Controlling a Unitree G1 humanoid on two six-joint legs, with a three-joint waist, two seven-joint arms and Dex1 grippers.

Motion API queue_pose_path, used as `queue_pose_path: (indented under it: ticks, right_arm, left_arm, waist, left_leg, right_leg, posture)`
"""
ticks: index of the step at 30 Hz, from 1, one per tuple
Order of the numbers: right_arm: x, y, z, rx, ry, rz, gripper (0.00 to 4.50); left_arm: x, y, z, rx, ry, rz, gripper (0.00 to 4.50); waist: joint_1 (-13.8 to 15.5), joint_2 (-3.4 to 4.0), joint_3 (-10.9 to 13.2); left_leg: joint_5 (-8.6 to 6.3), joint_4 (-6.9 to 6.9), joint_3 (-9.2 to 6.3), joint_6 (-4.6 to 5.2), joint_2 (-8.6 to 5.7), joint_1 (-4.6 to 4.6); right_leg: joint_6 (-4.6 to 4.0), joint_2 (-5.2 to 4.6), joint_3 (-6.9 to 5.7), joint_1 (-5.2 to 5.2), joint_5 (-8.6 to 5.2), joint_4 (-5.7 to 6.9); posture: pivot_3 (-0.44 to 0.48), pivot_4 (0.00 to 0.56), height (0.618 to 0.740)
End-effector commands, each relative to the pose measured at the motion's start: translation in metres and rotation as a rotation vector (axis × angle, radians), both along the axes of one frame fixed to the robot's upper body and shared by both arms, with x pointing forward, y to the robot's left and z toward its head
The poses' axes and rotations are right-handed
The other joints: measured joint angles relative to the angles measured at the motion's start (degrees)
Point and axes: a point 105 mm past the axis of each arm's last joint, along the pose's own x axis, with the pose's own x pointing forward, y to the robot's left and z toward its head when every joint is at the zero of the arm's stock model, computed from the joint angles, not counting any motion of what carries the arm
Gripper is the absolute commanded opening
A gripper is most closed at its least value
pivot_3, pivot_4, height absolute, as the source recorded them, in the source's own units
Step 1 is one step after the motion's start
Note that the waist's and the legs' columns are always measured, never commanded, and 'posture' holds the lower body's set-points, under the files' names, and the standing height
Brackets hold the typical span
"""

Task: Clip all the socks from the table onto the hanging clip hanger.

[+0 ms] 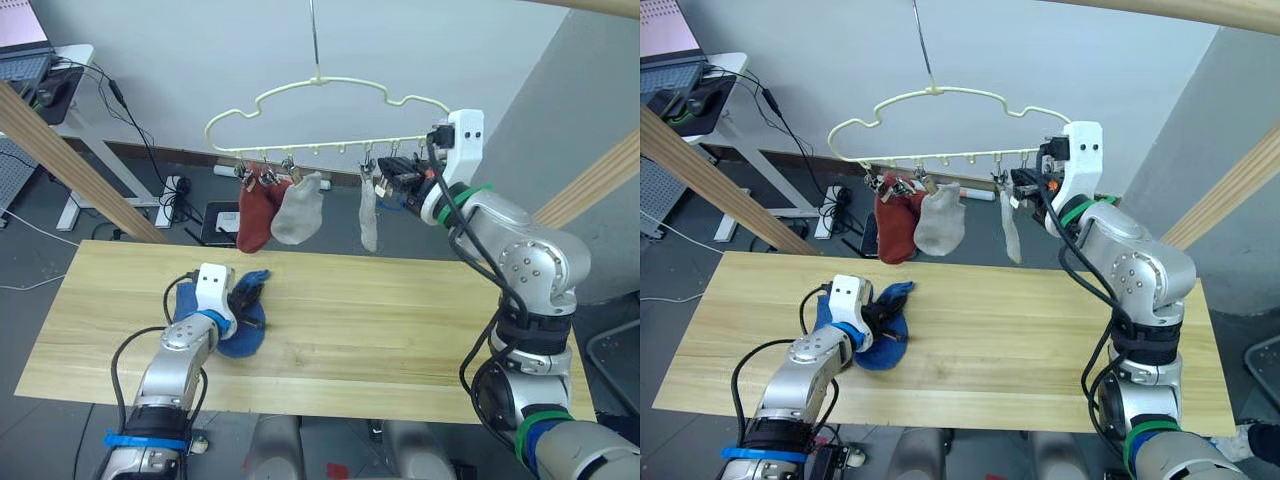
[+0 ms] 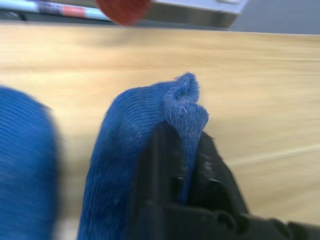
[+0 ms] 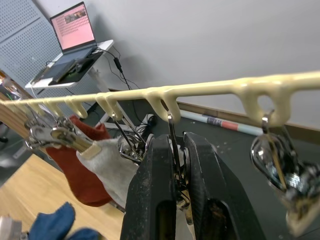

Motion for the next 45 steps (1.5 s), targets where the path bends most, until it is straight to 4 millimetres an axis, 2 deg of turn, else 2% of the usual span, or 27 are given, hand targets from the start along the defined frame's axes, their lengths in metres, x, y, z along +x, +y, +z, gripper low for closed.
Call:
queue_pose_path:
  ticks: [1, 4, 8, 14, 21, 33, 45]
  right_arm:
    - [0.000, -0.012, 0.007, 0.063, 0.051, 0.011, 0.04]
    - [-0.001, -0.017, 0.003, 0.082, 0.140, 0.037, 0.04]
    - [-0.002, -0.024, 0.004, 0.146, 0.270, 0.059, 0.04]
    - [0.002, -0.025, 0.004, 0.223, 0.344, 0.036, 0.04]
    - [0.003, -0.020, 0.006, 0.279, 0.372, 0.032, 0.04]
    - [0.002, -0.019, 0.008, 0.290, 0.397, 0.037, 0.04]
    - [0.003, -0.023, 0.006, 0.269, 0.406, 0.027, 0.04]
  left_arm:
    - [-0.007, -0.042, 0.031, -0.094, -0.097, -0.148, 0.04]
    - [-0.009, -0.067, 0.058, -0.103, -0.192, -0.249, 0.04]
    - [-0.022, -0.111, 0.116, -0.155, -0.399, -0.429, 0.04]
    - [-0.030, -0.143, 0.152, -0.066, -0.633, -0.553, 0.04]
    - [-0.019, -0.153, 0.161, 0.020, -0.753, -0.543, 0.04]
    - [-0.010, -0.150, 0.173, 0.100, -0.891, -0.488, 0.04]
    - [-0.018, -0.148, 0.174, 0.180, -0.978, -0.502, 0.04]
  waist:
    - [0.14, 0.00, 0.00]
    - [0.08, 0.01, 0.01]
    - [0.02, 0.03, 0.02]
    - [-0.38, 0.04, 0.03]
    - [-0.82, 0.08, 0.05]
    - [-1.35, 0.08, 0.06]
    - [-1.38, 0.08, 0.05]
  left_leg:
    - [0.00, 0.01, -0.01, 0.00, 0.00, -0.01]
    - [0.00, 0.02, -0.03, 0.00, 0.01, -0.02]
    - [0.00, 0.06, -0.03, 0.01, -0.01, -0.01]
    - [-0.05, 0.16, -0.04, 0.10, -0.02, 0.00]
    - [-0.07, 0.22, -0.04, 0.13, -0.06, -0.01]
    - [-0.10, 0.21, -0.04, 0.17, -0.05, -0.03]
    - [-0.11, 0.20, -0.03, 0.20, -0.05, -0.06]
  right_leg:
    - [0.00, 0.00, -0.01, 0.00, 0.00, 0.00]
    - [0.00, 0.01, -0.01, 0.01, 0.00, 0.01]
    - [0.01, 0.02, 0.02, 0.05, 0.01, 0.00]
    - [0.03, 0.02, 0.02, 0.14, 0.01, -0.10]
    - [0.22, 0.01, 0.06, 0.17, -0.10, -0.13]
    - [0.30, 0.01, 0.06, 0.17, -0.15, -0.16]
    - [0.32, 0.01, 0.06, 0.17, -0.16, -0.20]
  posture:
    - [0.002, 0.337, 0.740]
    - [-0.015, 0.344, 0.740]
    - [-0.041, 0.353, 0.740]
    - [-0.063, 0.361, 0.740]
    - [-0.070, 0.364, 0.740]
    - [-0.070, 0.349, 0.740]
    - [-0.060, 0.331, 0.740]
